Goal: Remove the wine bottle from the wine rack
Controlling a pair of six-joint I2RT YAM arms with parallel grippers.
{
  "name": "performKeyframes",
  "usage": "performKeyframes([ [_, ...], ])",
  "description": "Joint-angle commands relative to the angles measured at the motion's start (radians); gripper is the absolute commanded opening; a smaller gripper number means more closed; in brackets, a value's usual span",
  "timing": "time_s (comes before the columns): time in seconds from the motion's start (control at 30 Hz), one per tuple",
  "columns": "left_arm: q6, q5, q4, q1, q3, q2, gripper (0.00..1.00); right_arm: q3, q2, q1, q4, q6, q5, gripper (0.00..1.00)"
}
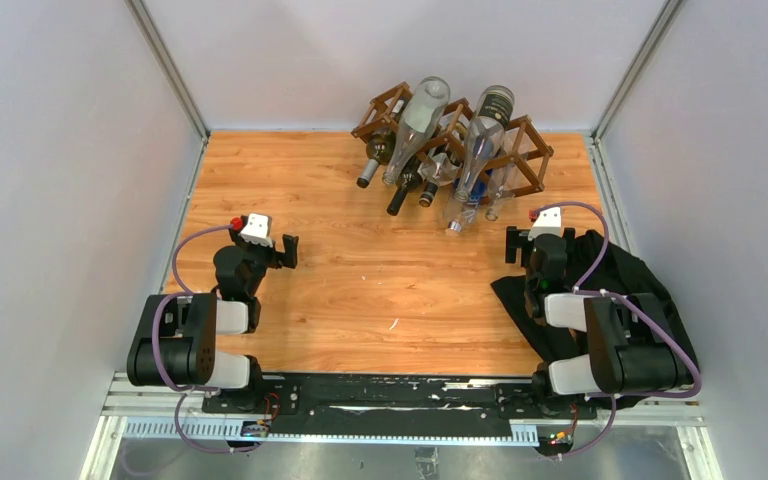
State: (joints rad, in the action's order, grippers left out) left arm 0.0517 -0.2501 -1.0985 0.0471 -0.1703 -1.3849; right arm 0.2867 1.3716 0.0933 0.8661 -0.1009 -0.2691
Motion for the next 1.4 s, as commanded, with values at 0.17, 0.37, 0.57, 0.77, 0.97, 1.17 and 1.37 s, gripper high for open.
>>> performKeyframes([
  [0.17,0.01,0.007,-0.033,-0.001,-0.009,0.0,1.0,0.011,0.002,-0.017,-0.001,0.012,0.007,1.0],
  [0.37,0.013,-0.001,-0.05,-0.001,-0.001,0.002,1.0,0.045,-0.008,-0.02,-0.054,0.053,-0.136,1.0],
  [0.57,0.009,0.014,-0.004,0.0,-0.008,0.04,1.0,0.166,-0.114,-0.021,-0.348,0.108,-0.137,1.0],
  [0.77,-0.023,0.029,0.178,0.019,-0.076,0.143,1.0,0.174,-0.32,-0.021,-0.522,0.264,-0.146,1.0],
  [0.97,0.057,-0.002,0.645,0.033,-0.309,0.251,1.0,0.206,-0.497,-0.025,-0.775,0.489,-0.211,1.0],
  [1.17,0.102,-0.062,1.01,0.054,-0.54,0.282,1.0,0.318,-0.606,-0.115,-1.07,0.715,-0.156,1.0],
  [1.37,0.076,-0.091,1.326,0.056,-0.793,0.208,1.0,0.589,-0.504,-0.11,-1.233,0.674,0.036,1.0],
])
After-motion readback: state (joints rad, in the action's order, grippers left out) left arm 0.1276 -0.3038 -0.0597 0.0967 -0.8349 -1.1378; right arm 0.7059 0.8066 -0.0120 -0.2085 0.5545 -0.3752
